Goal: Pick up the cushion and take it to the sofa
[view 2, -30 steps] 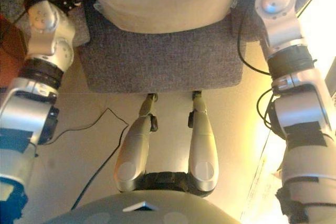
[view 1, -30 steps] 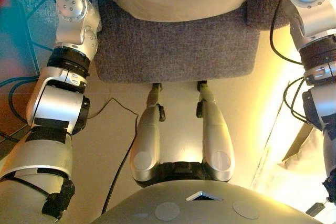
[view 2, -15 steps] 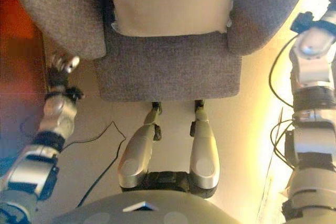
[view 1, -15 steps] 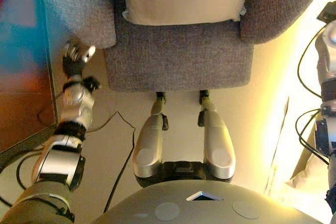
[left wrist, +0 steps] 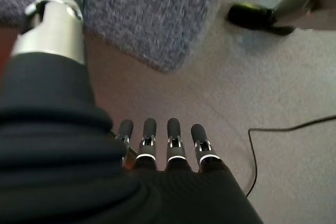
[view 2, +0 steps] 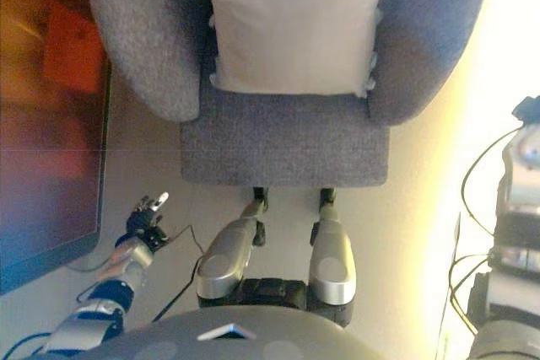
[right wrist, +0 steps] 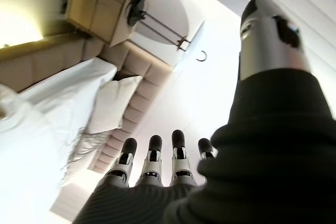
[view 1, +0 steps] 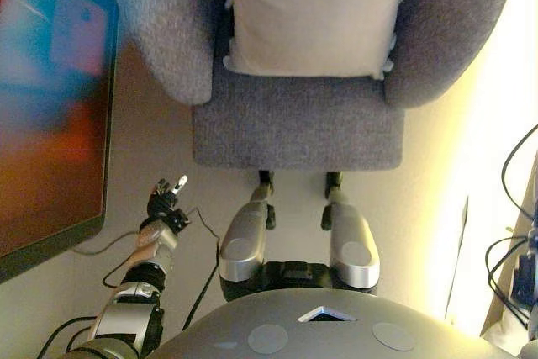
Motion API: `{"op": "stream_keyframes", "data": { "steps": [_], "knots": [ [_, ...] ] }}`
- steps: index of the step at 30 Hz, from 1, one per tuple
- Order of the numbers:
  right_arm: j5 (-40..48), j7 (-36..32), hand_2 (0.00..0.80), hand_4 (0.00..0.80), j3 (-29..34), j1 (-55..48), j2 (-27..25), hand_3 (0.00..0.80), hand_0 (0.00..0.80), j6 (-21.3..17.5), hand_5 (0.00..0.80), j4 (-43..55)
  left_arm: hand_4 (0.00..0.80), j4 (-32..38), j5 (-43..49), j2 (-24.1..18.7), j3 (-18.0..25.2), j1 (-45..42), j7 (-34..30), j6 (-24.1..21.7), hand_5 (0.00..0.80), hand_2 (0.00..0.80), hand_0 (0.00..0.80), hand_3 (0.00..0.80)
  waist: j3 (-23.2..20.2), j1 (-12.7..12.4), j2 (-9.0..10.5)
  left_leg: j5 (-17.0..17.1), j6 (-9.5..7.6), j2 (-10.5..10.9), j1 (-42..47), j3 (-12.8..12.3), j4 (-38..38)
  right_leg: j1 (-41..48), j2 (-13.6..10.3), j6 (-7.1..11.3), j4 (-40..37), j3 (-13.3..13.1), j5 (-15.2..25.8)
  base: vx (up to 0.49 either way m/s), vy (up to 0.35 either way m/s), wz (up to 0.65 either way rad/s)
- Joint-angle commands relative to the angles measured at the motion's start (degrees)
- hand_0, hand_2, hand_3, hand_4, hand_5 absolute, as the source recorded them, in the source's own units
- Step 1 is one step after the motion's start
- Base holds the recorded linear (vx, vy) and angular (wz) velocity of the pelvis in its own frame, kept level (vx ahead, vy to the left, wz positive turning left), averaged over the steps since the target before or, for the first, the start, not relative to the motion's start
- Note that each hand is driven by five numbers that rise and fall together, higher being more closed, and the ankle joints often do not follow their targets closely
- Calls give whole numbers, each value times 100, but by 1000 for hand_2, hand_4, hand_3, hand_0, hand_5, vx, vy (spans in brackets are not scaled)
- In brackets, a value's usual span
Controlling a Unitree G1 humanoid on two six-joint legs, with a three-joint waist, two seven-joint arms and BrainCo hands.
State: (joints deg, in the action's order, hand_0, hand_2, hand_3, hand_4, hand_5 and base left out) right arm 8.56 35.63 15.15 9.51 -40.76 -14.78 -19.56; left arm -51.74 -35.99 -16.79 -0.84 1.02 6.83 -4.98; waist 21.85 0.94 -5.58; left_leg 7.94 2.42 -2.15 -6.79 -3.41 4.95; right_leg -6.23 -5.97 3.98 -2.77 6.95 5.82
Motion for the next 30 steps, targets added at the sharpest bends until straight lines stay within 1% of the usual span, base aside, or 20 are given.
{"op": "stream_keyframes", "data": {
  "steps": [1, 2, 3, 5, 7, 8, 11, 13, 14, 17, 19, 21, 24, 30],
  "knots": [
    [-167, -429, 0, 0, -148, -995, 688, 0, 0, -76, 0, 262, 0, -613, 687, -149, 228, -563, 19, 168, 0, 0, 0, 0, -874, 184, 648, -1039, 108, 70, 353, -227, -435, 81, -257, 318, 251, -120, -454, 193, -17, -7],
    [-65, -675, 0, 0, -263, -1297, 998, 0, 0, -142, 0, 93, 0, -746, 840, -46, 227, -708, 43, 174, 0, 0, 0, 0, -985, 224, 675, -1048, 89, 64, 461, -245, -407, 170, -229, 305, 249, -141, -461, 200, -16, -10],
    [-37, -748, 0, 0, -400, -1541, 1265, 0, 0, -278, 0, -154, 0, -864, 925, 24, 215, -817, 46, 208, 0, 0, 0, 0, -1078, 252, 696, -1061, 76, 58, 563, -269, -393, 260, -211, 293, 250, -151, -478, 216, -23, -10],
    [22, -897, 0, 0, -800, -1815, 1659, 0, 0, -345, 0, -890, 0, -1261, 1043, 113, 169, -948, 35, 257, 0, 0, 0, 0, -1254, 283, 741, -1093, 56, 55, 773, -286, -340, 455, -173, 273, 228, -171, -514, 170, -32, -6],
    [432, -1204, 0, 0, -1008, -1896, 1856, 0, 0, 20, 0, -1346, 0, -1543, 1125, 155, 127, -963, 44, 444, 0, 0, 0, 0, -1335, 300, 766, -1108, 35, 54, 919, -306, -291, 602, -151, 253, 208, -170, -536, 108, -33, -3],
    [470, -1356, 0, 0, -1113, -1854, 2054, 0, 0, -32, 0, -2021, 0, -1802, 1177, 194, 108, -947, 21, 469, 0, 0, 0, 0, -1410, 289, 775, -1113, 32, 52, 1025, -307, -257, 709, -135, 243, 192, -173, -552, 130, -36, -5],
    [676, -1547, 0, 0, -1289, -1707, 2394, 0, 0, 108, 0, -3528, 0, -2242, 1383, 300, 82, -817, -93, 728, 0, 0, 0, 0, -1556, 224, 776, -1127, 10, 55, 1257, -283, -132, 968, -87, 218, 119, -155, -587, 106, -32, -2],
    [703, -1847, 0, 0, -1390, -1629, 2587, 0, 0, 494, 0, -4235, 0, -2445, 1535, 378, -27, -742, -186, 946, 0, 0, 0, 0, -1624, 182, 771, -1152, -8, 57, 1356, -258, -91, 1097, -66, 202, 57, -131, -589, 48, -22, 3],
    [856, -1997, 0, 0, -1450, -1618, 2733, 0, 0, 617, 0, -4582, 0, -2518, 1581, 442, -85, -703, -199, 1079, 0, 0, 0, 0, -1650, 159, 764, -1163, -17, 61, 1408, -244, -73, 1157, -57, 199, 35, -121, -587, 0, 0, 0],
    [968, -2270, 0, 0, -1595, -1621, 3076, 0, 0, 745, 0, -5093, 0, -2679, 1525, 559, -194, -615, -315, 1273, 0, 0, 0, 0, -1693, 160, 740, -1190, -41, 73, 1519, -214, -42, 1264, -30, 194, 30, -142, -615, 0, 0, 0],
    [1025, -2284, 0, 0, -1679, -1642, 3180, 0, 0, 898, 0, -5239, 0, -2708, 1515, 604, -205, -575, -372, 1324, 0, 0, 0, 0, -1705, 165, 720, -1203, -48, 75, 1558, -206, -33, 1309, -19, 190, 36, -151, -640, -15, 7, -1],
    [907, -2390, 0, 0, -1758, -1643, 3230, 0, 0, 969, 0, -5373, 0, -2724, 1411, 639, -258, -530, -361, 1353, 0, 0, 0, 0, -1718, 172, 700, -1216, -54, 82, 1595, -193, -27, 1354, -5, 184, 25, -149, -657, -33, 18, -2],
    [696, -2563, 0, 0, -1930, -1637, 3212, 0, 0, 1072, 0, -5456, 0, -2667, 1309, 628, -358, -511, -412, 1428, 0, 0, 0, 0, -1720, 167, 680, -1218, -59, 92, 1636, -191, -9, 1414, 5, 178, 4, -124, -671, -34, 19, 0],
    [664, -2661, 0, 0, -2063, -1591, 3103, 0, 0, 1117, 0, -5420, 0, -2552, 1183, 551, -468, -486, -479, 1489, 0, 0, 0, 0, -1727, 151, 647, -1214, -64, 114, 1661, -156, 4, 1473, 13, 177, -41, -108, -668, -36, 14, 0]
  ]
}}
